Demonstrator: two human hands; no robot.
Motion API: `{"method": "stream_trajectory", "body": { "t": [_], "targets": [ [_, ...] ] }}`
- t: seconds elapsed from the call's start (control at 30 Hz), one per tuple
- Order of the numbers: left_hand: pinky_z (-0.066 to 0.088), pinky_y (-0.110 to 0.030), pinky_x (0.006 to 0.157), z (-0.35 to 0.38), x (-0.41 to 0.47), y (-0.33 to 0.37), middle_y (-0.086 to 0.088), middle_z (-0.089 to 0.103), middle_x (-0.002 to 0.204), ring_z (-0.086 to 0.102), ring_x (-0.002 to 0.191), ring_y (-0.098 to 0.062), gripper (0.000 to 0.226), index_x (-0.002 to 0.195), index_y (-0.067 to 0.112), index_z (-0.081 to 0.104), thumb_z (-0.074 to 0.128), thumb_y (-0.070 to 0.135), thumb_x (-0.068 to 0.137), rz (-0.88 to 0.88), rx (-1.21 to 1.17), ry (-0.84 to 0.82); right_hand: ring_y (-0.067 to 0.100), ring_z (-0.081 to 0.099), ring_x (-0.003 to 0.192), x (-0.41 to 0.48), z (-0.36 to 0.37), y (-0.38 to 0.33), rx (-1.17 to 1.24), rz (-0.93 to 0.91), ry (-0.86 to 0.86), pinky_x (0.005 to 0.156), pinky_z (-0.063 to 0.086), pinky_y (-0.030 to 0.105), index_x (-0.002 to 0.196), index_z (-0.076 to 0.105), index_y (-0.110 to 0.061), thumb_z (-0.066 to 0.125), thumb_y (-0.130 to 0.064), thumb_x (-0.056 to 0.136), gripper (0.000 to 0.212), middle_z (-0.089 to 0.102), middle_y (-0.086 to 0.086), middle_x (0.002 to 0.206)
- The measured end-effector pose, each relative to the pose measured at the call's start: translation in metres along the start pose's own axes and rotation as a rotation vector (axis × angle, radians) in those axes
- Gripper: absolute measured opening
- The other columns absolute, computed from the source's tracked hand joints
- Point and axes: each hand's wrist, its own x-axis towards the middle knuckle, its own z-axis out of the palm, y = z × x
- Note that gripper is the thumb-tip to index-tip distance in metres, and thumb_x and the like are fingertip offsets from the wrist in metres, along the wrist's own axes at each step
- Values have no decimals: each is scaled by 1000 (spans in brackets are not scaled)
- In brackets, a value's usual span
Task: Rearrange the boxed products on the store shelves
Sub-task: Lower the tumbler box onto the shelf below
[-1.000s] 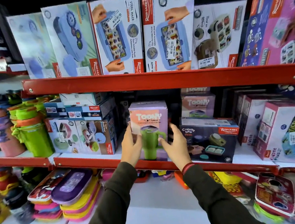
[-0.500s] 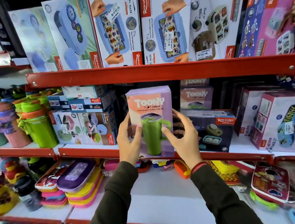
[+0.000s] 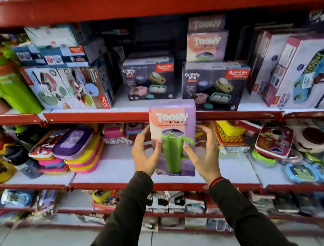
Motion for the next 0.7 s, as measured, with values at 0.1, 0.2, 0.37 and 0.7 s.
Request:
{"method": "stream_trajectory", "body": {
  "t": [0.1, 0.2, 0.37, 0.7],
  "targets": [
    [57, -33, 90, 0, -14, -25, 0, 66, 130, 64, 119, -19, 55, 135, 31, 52, 71, 41, 85, -99, 35, -115, 8, 52, 117, -11, -1, 29, -78, 72, -73, 99, 39, 16, 131, 50, -13, 82, -20, 82, 59, 56, 0, 128],
    [56, -16, 84, 6, -19, -49, -1, 67, 119, 66, 114, -19, 53, 133, 19, 51, 73, 18, 85, -196, 41, -215, 10, 59, 109, -17, 0, 55, -103, 157, -126, 89, 45, 7, 123, 55, -12, 84, -13, 81, 52, 62, -2, 120],
    [57, -12, 81, 21, -17, -78, -2, 62, 124, 64, 117, -22, 56, 136, 15, 46, 68, -2, 87, -358, 35, -295, 21, 69, 112, -20, 9, 83, -61, 327, -177, 75, 57, 9, 120, 57, -10, 82, 1, 81, 47, 68, 4, 118],
    [52, -22, 87, 30, -24, -98, -2, 55, 128, 57, 128, -27, 50, 133, 9, 43, 66, -2, 90, -508, 50, -293, 25, 66, 124, -19, 24, 108, -48, 470, -211, 82, 57, 14, 122, 54, -14, 71, 6, 89, 43, 62, -1, 125]
  ]
}}
